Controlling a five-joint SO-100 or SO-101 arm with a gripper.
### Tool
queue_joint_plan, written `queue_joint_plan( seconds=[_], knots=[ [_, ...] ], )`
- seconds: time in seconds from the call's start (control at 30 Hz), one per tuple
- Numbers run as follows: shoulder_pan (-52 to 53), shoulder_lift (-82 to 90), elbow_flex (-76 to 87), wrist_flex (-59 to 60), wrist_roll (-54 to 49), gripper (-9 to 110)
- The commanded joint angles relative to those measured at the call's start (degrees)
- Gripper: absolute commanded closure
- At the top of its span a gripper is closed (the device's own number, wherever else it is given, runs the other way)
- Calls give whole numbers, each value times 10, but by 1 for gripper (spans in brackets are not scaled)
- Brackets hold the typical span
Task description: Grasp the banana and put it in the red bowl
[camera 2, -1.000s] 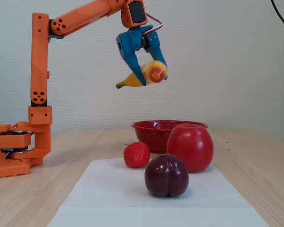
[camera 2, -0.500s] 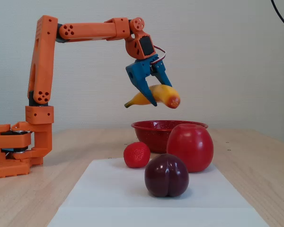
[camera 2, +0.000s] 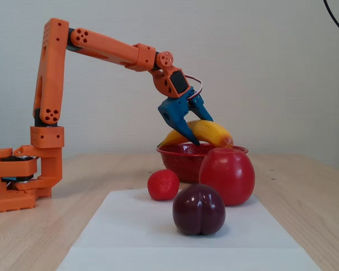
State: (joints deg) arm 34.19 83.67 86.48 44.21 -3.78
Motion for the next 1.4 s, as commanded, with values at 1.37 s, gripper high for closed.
queue_joint_plan(
  seconds=[1.37],
  knots=[
    [-176, 272, -197, 470, -54, 101]
  ],
)
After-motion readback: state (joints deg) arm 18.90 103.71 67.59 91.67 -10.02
